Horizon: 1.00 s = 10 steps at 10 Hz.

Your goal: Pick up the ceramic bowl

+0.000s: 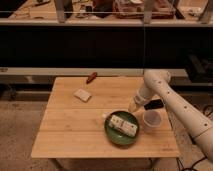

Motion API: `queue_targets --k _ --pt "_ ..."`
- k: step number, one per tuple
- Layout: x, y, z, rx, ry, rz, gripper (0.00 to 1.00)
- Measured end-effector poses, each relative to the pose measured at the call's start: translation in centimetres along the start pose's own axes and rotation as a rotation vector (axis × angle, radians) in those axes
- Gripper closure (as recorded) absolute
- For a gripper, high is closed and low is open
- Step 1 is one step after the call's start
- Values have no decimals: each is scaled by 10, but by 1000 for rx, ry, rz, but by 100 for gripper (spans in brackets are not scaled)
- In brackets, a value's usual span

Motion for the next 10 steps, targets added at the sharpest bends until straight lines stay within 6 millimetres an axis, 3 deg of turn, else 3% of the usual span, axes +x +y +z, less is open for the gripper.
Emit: queue_targets --k 5,6,10 --pt "0 1 3 -15 4 -28 62" --pt "0 0 5 -25 4 -52 57" --pt "-6 -4 15 -35 12 -105 21"
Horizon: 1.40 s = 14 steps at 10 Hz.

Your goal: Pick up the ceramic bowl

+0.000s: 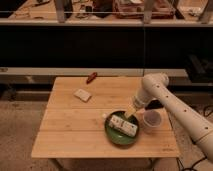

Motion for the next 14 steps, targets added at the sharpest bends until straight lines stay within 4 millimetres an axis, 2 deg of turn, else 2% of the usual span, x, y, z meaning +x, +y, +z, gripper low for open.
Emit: queue_targets --k 3,4,5,9,14 --pt "-4 -1 4 25 15 3 20" --pt "-6 0 6 32 15 7 23" --pt "-7 2 7 36 15 11 29" --pt "-9 5 9 57 17 14 70" --pt "-20 8 18 65 -8 10 73"
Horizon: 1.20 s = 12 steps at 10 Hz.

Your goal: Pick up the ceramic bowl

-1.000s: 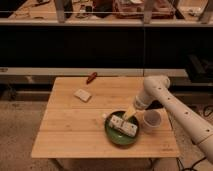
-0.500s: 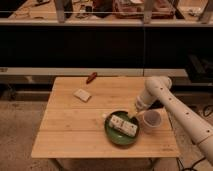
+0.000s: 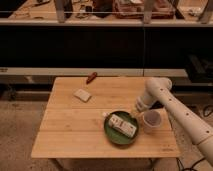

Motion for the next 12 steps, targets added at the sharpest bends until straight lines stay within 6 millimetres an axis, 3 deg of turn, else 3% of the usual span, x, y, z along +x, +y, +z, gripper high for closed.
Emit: queue_targets --k 2,4,5,10,12 --pt "-2 -2 5 6 -14 -5 66" --pt "-1 -4 7 11 -22 -13 45" --pt "-1 -5 8 11 -27 -16 40" --pt "-4 -8 17 23 -53 -19 38" --pt "-5 -8 20 27 -65 -17 45"
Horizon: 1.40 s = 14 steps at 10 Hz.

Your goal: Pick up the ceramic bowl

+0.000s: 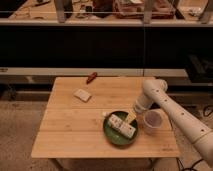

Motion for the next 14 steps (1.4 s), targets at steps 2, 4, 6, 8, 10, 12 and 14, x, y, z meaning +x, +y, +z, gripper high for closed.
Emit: queue_targets --k 2,4,6,8,10,12,14 --pt "0 -1 2 9 -11 17 67" --pt "2 -5 1 35 -8 31 81" --pt "5 -14 -2 113 10 77 82" --pt "4 -22 -10 199 9 122 82" --pt "7 -26 -18 273 1 171 82" --pt "11 -22 -27 304 6 214 82" --pt "15 -21 -31 330 11 237 82"
